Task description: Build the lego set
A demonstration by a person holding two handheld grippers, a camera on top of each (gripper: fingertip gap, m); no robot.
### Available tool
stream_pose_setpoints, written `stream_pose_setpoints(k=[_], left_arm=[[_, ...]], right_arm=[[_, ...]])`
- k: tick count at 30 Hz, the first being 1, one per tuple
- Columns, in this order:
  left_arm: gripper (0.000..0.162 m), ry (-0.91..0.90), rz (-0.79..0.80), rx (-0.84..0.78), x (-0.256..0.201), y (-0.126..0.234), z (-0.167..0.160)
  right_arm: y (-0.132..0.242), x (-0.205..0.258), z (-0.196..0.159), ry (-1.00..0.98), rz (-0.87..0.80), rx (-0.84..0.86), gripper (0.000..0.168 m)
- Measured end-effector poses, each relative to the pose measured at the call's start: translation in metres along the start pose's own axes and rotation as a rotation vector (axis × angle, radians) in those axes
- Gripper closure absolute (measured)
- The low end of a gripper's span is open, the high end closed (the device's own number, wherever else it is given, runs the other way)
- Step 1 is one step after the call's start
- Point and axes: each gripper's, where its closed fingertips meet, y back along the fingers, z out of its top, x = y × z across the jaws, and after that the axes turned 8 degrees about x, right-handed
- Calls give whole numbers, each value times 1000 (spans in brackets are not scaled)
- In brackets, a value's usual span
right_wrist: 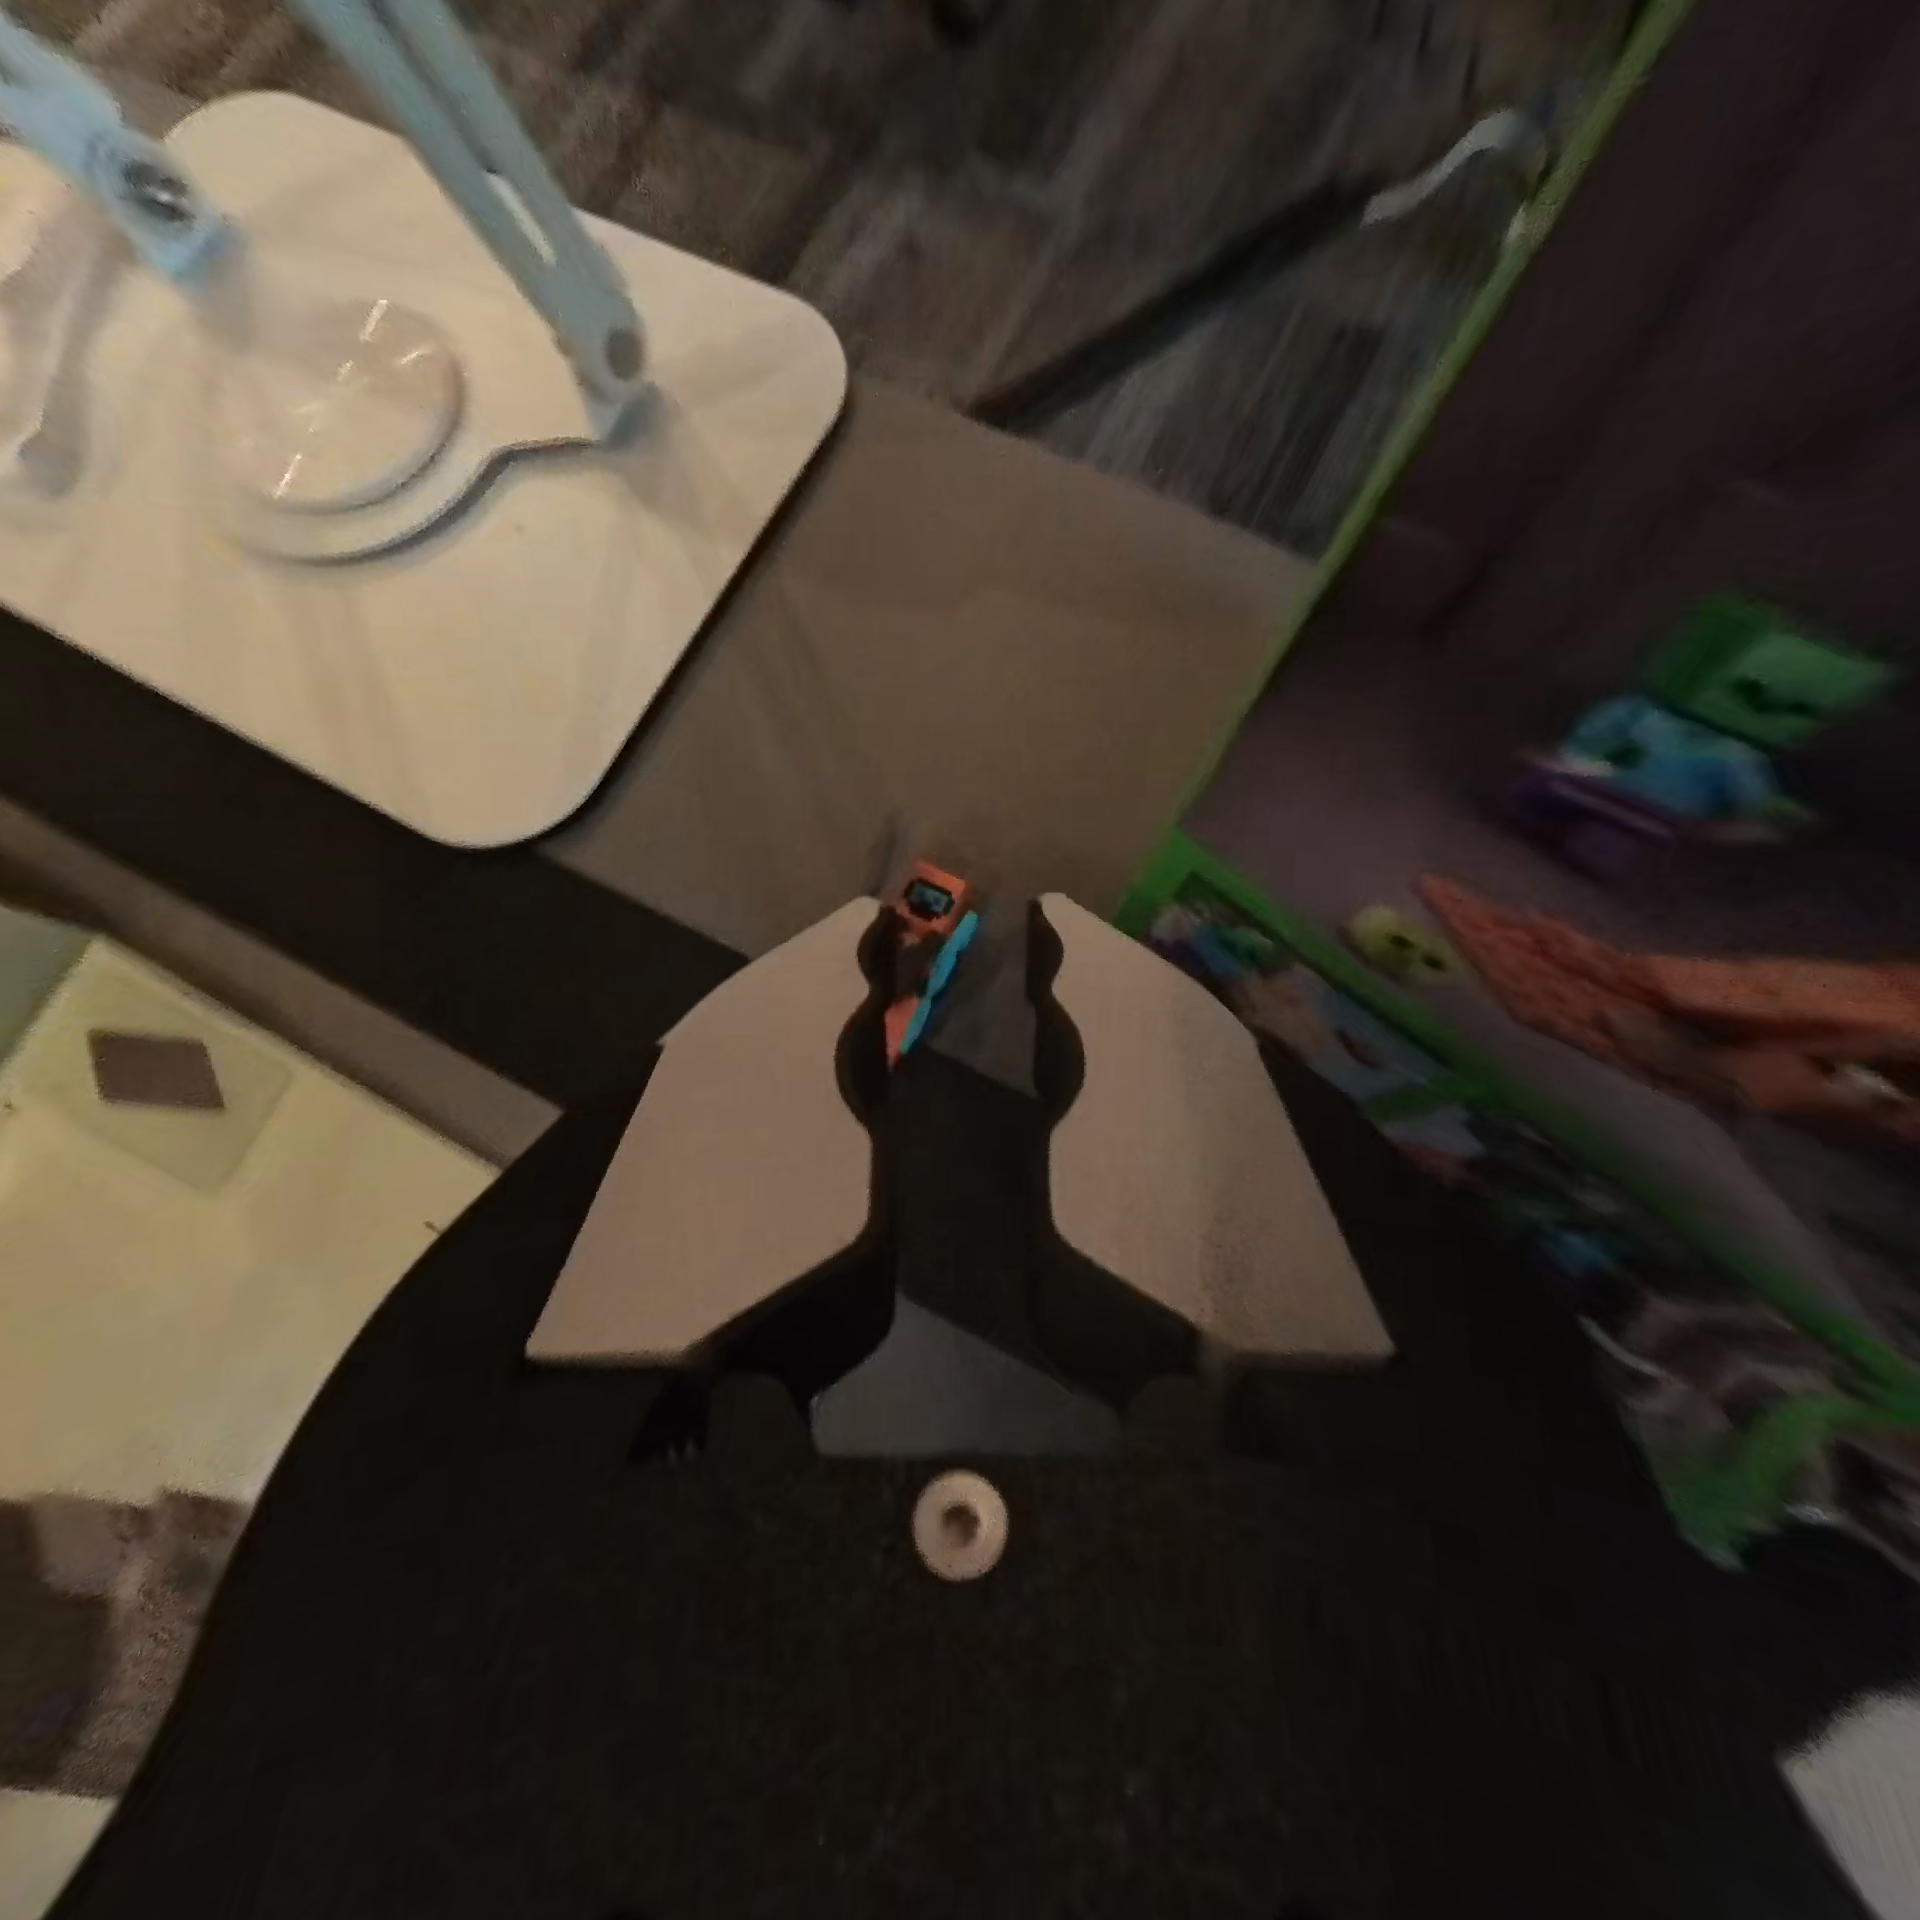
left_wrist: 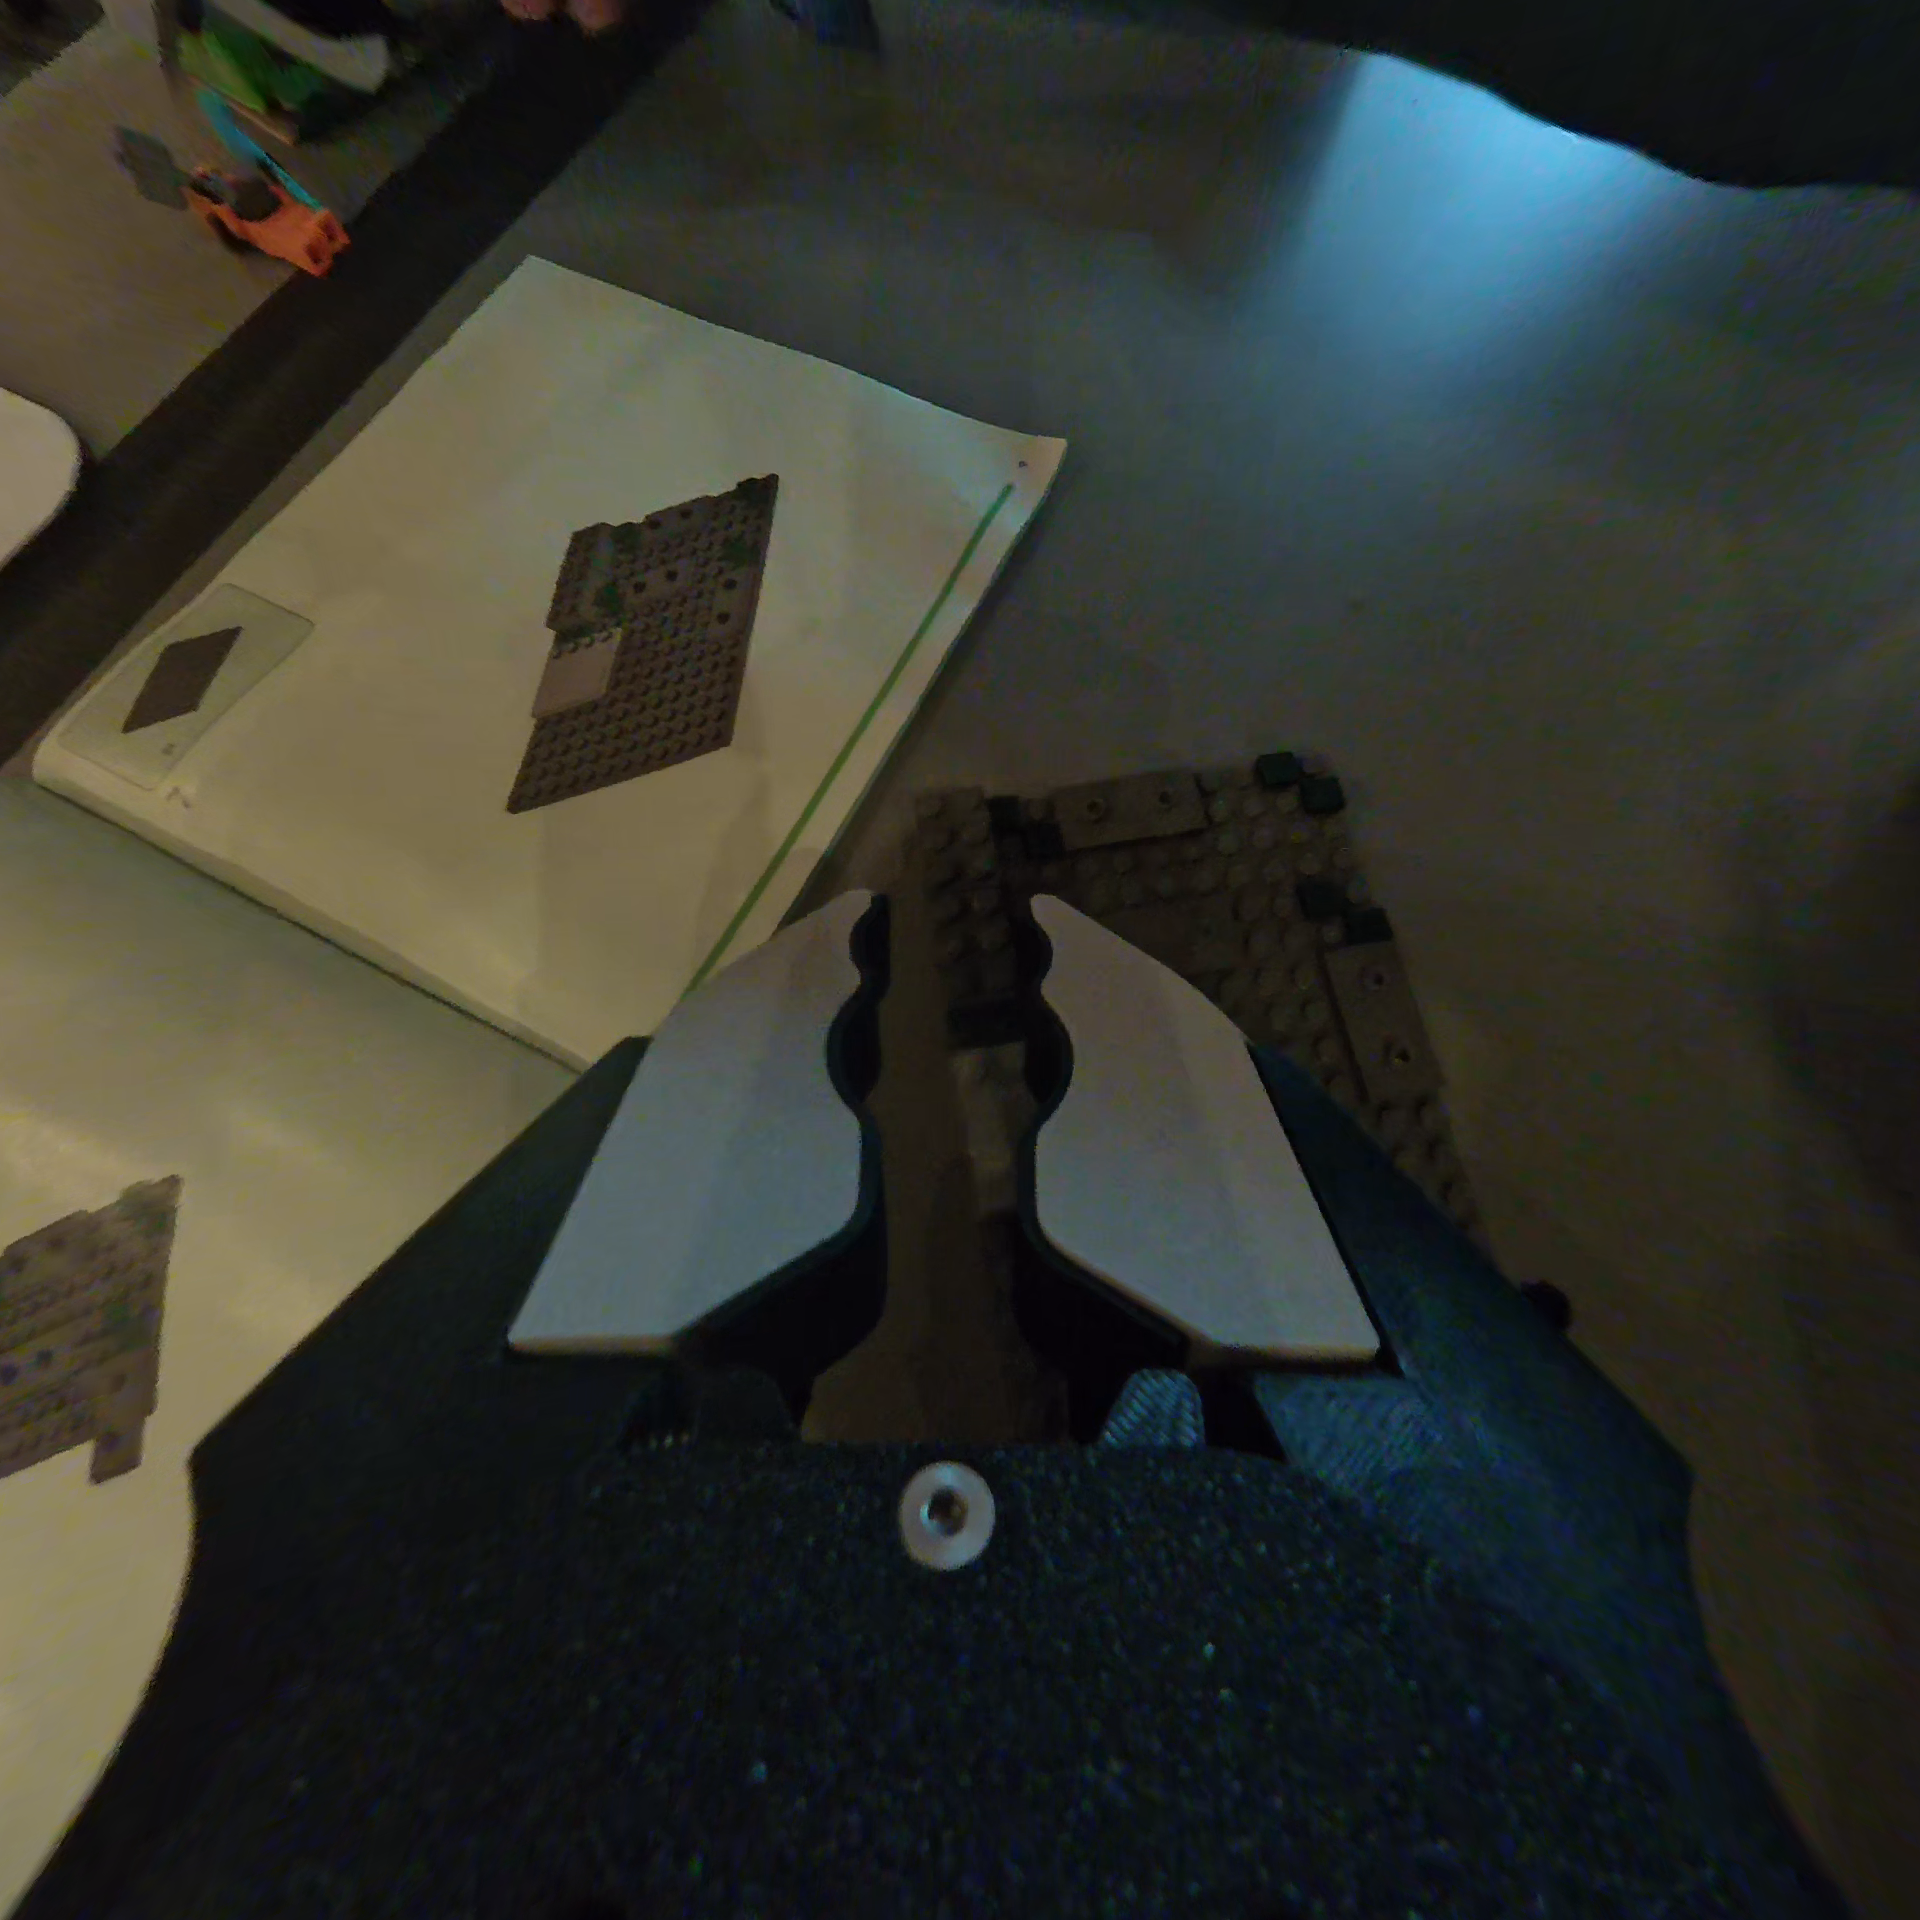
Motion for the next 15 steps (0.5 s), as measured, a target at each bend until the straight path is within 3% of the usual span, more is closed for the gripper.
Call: stream_pose_setpoints(k=[6,15], left_arm=[[139,12,-3,-8,4,2,-1],[139,3,-3,-11,1,3,0]], right_arm=[[-17,-2,-12,-113,30,67,163],[35,-5,-4,-65,-21,-247,167]])
